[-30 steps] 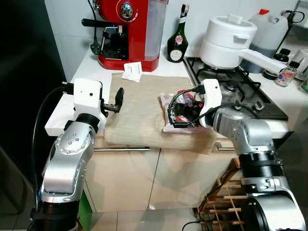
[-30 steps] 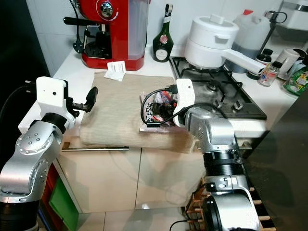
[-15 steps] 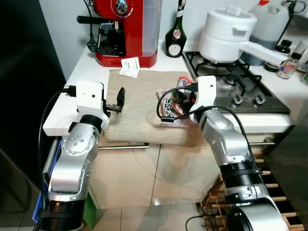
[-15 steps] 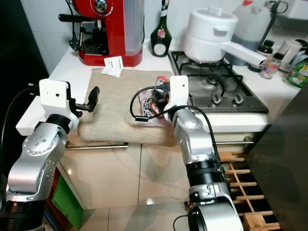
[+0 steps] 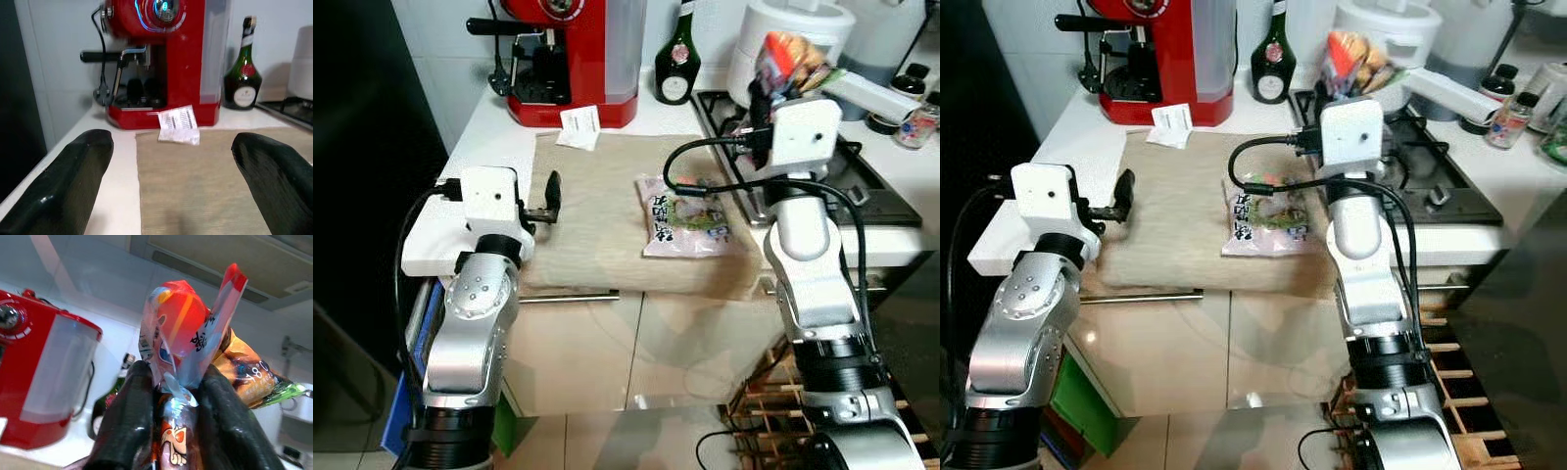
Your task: Restocking fridge
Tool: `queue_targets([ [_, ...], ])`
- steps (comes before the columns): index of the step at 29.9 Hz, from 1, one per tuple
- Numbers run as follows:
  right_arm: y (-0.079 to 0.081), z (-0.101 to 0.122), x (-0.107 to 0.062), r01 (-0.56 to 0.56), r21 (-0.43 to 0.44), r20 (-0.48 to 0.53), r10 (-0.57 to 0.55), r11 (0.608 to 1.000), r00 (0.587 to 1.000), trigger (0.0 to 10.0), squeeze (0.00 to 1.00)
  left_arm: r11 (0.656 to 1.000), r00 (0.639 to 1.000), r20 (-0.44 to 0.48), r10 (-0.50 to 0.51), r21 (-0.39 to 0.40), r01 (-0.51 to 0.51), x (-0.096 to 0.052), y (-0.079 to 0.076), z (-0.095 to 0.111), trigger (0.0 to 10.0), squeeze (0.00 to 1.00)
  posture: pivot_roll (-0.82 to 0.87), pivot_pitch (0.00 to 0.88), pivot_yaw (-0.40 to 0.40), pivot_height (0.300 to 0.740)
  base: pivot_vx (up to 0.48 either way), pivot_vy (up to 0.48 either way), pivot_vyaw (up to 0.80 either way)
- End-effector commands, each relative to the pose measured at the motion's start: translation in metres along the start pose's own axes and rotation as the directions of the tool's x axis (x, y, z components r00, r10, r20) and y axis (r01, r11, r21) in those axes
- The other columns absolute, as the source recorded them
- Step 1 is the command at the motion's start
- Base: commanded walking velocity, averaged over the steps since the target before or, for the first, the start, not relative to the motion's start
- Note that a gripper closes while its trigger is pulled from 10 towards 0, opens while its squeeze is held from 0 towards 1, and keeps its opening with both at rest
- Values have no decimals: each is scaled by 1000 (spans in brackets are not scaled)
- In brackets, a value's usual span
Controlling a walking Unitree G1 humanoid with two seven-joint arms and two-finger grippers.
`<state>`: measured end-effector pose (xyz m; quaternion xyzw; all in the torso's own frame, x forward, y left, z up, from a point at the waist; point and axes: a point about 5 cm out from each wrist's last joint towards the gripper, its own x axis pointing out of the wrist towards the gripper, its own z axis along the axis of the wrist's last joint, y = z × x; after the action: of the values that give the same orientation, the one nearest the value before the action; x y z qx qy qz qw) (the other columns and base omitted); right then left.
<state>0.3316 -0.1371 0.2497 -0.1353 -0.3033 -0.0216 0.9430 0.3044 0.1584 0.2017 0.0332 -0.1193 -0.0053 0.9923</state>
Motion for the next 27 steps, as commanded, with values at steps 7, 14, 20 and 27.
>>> queue_targets([
  [7, 1, -3, -5, 16, -13, 18, -16, 1000, 1000, 0, 0, 1000, 998, 60, -11, 19, 10, 4, -6, 9, 10000, 0, -86, 0, 15, 740, 0, -35, 0],
  [14, 3, -10, -9, 7, -30, 14, -7, 1000, 1000, 0, 0, 1000, 997, 75, 1, 17, -3, 6, -5, 10, 10000, 0, -82, 0, 13, 740, 0, -248, 0],
  [20, 4, -14, -10, -4, -19, -4, 3, 1000, 1000, 0, 0, 1000, 997, 79, 15, 3, -15, 6, -4, 10, 10000, 0, -87, 0, 12, 740, 0, -243, 0],
  [27, 4, -18, -11, -17, -10, -15, 17, 1000, 1000, 0, 0, 999, 997, 79, 19, -35, -16, 6, -7, 9, 10000, 0, -94, 0, 10, 740, -34, -306, 0],
])
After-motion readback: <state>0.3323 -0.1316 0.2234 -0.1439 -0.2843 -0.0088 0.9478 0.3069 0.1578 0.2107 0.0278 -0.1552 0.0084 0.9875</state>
